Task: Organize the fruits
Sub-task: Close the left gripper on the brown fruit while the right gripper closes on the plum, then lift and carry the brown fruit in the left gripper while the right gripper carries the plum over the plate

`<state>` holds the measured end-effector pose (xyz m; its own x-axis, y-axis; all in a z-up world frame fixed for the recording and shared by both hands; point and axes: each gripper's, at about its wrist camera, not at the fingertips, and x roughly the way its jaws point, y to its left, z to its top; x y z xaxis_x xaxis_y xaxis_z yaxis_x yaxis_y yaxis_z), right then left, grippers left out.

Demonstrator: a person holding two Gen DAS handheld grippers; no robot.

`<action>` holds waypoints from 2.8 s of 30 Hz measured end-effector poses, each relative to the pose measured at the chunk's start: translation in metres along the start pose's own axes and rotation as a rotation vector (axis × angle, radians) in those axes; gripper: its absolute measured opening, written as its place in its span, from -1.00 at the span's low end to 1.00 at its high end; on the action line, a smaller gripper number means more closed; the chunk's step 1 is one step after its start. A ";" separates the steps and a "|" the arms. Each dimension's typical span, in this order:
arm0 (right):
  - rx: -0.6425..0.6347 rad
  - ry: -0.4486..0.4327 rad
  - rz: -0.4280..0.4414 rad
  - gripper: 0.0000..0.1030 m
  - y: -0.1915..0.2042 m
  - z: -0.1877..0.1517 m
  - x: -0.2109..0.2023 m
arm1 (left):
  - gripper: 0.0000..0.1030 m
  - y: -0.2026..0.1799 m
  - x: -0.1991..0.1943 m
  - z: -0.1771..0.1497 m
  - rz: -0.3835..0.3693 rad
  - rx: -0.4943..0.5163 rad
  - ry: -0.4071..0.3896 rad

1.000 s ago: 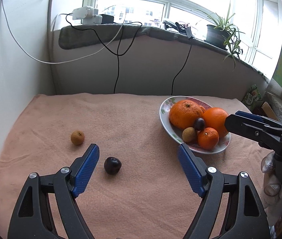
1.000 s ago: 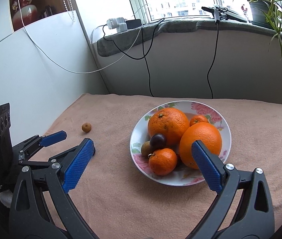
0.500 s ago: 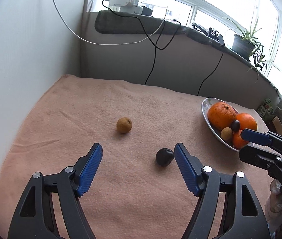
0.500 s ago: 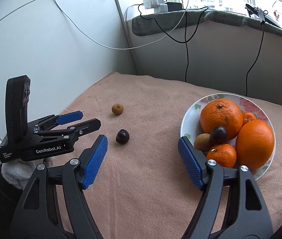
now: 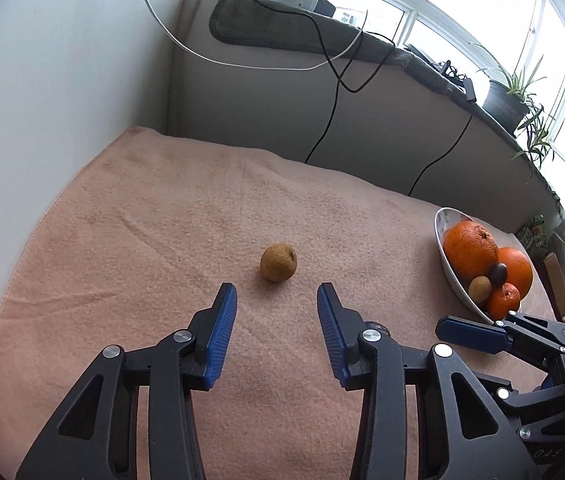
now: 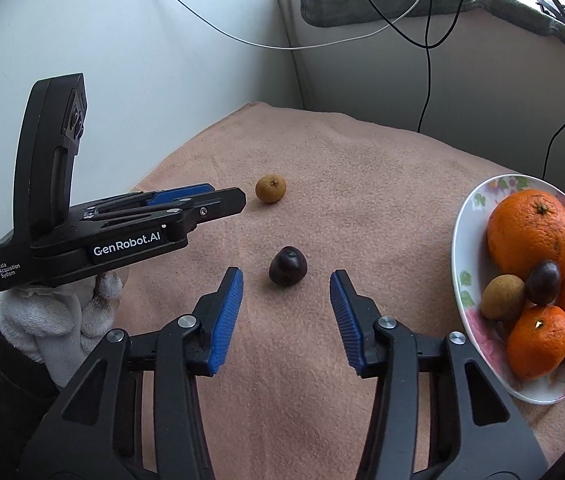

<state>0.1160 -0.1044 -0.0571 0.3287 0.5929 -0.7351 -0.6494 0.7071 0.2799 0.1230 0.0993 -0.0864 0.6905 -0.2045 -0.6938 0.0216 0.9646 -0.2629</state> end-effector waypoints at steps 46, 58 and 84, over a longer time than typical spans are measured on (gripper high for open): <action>0.023 0.024 0.004 -0.50 -0.007 0.003 0.034 | -0.56 -0.008 0.035 0.006 0.037 0.062 0.041; 0.041 -0.044 0.010 -0.50 -0.014 0.000 -0.010 | -0.56 -0.030 0.004 0.001 -0.002 0.091 -0.009; 0.127 -0.191 -0.065 -0.50 -0.073 -0.014 -0.101 | -0.55 -0.128 -0.007 0.013 -0.109 0.214 -0.070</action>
<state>0.1211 -0.2215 -0.0117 0.4985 0.5982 -0.6275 -0.5353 0.7817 0.3199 0.1248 -0.0210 -0.0393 0.7240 -0.3047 -0.6189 0.2466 0.9522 -0.1803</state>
